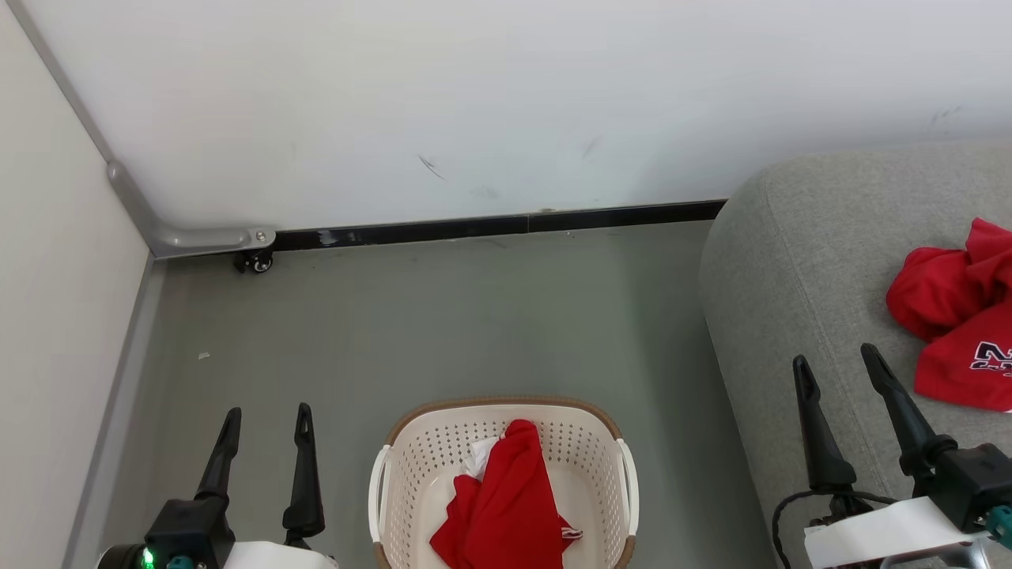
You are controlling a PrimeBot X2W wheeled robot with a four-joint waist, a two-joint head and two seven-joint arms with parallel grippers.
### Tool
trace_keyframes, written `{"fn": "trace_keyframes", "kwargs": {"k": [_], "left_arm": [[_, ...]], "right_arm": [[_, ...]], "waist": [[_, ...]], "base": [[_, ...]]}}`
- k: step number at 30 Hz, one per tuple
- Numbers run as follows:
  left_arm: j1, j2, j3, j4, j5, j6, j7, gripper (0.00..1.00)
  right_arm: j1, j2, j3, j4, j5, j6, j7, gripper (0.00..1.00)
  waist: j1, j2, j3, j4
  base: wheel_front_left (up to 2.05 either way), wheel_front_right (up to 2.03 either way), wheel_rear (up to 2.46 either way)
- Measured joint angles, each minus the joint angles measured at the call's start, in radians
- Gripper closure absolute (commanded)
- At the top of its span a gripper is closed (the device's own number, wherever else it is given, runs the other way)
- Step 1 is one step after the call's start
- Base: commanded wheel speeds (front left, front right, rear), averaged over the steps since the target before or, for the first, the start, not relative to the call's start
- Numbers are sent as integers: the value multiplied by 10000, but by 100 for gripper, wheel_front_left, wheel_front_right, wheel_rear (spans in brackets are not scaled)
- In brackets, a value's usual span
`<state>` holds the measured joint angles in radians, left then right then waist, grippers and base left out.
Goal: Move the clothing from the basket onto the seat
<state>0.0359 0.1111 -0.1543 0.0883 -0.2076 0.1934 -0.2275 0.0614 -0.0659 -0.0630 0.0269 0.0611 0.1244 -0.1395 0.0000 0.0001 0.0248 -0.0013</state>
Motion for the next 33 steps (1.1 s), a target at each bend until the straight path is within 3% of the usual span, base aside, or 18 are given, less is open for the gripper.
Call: {"fn": "trace_keyframes", "kwargs": {"k": [33], "left_arm": [[-115, 211, -426, -107, 92, -232, 531, 0]], "right_arm": [[-57, 23, 27, -1333, -71, 0, 347, 0]], "waist": [[0, 0, 1398, -257]], "base": [[0, 0, 0]]}}
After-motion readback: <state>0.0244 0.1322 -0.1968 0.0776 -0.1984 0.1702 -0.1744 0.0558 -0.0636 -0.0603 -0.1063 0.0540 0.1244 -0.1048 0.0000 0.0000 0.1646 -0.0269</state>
